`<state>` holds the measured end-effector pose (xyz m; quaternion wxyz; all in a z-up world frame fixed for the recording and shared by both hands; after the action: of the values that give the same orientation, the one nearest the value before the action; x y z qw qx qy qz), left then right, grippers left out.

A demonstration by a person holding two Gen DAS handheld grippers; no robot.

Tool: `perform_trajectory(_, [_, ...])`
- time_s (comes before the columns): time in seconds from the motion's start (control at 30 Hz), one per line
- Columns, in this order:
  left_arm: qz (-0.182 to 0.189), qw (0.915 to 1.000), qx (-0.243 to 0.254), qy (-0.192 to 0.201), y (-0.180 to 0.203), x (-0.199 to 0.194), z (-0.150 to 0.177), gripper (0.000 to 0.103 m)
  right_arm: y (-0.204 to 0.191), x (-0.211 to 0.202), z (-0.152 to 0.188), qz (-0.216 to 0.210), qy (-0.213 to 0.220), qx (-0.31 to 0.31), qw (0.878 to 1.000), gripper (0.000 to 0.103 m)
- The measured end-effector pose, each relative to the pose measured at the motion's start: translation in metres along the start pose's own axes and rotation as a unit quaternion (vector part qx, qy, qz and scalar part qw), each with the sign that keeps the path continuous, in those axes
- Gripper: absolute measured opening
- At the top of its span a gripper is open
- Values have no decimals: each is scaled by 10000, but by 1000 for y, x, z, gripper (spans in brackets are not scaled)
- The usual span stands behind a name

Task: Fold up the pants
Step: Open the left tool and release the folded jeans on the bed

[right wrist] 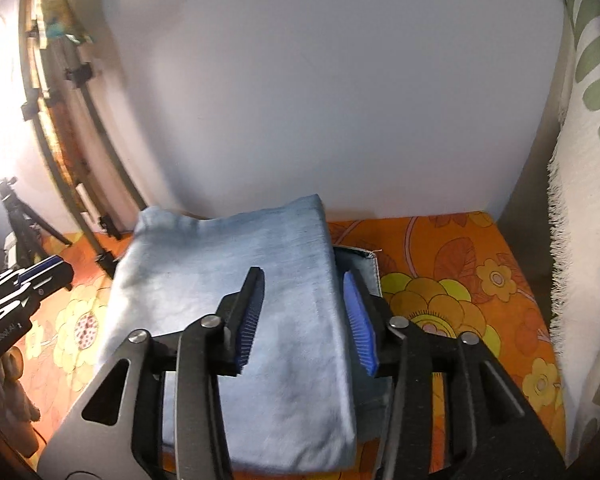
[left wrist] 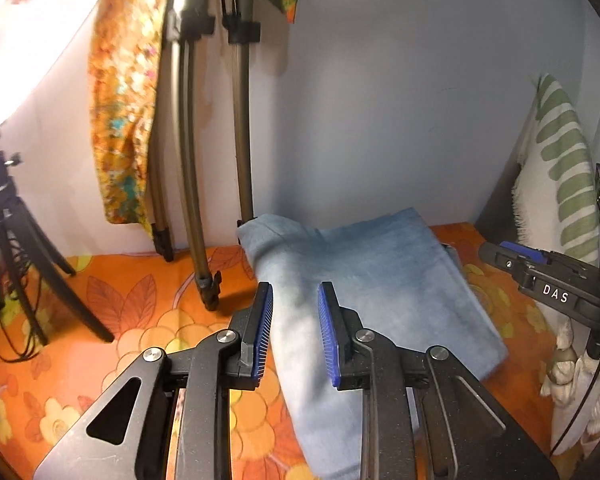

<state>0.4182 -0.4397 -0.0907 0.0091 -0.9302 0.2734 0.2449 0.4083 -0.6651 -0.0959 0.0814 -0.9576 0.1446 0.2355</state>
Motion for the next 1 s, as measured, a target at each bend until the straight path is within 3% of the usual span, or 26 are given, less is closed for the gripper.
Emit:
perform_trajectory(0.07, [16,10000,-6,32,-1,-12,-2,23,-5,-13,0,-13,22,-18,10000,47])
perform_trajectory(0.13, [35,10000,-16,68,1,-26,-5,32,-7,-26,2,-36,29,-23,10000,49])
perform_trajectory(0.2, [55,9999,-45,109,1,-39,-8,49,-10,-42,4,-31,49,-55,10000,57])
perform_trajectory(0.27, [117,9998,-47,119,5,-52,-7,55,-12,-58,6,-32,86,-86,9999,61])
perform_trajectory(0.6, [345,9990,53,263,27,-136,3,66,-31,-151,11,-58,386,-176,9991,81])
perform_trajectory(1.0, [299,9978,242,539,38,-227,23,80,-68,-239,47,-162,609,-143,9979,85])
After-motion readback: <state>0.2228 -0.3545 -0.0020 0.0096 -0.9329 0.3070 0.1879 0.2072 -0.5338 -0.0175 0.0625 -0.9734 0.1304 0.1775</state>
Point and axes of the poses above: each gripper's, at about its wrist camera, not at the fingertips, and x roughly the way its jaws point, y to its right, z to its underside, the point moved 7 cm from there along x, roughly the way its jaws point, and after that the axes turned 13 degrees about y, right-handed, at the moved point
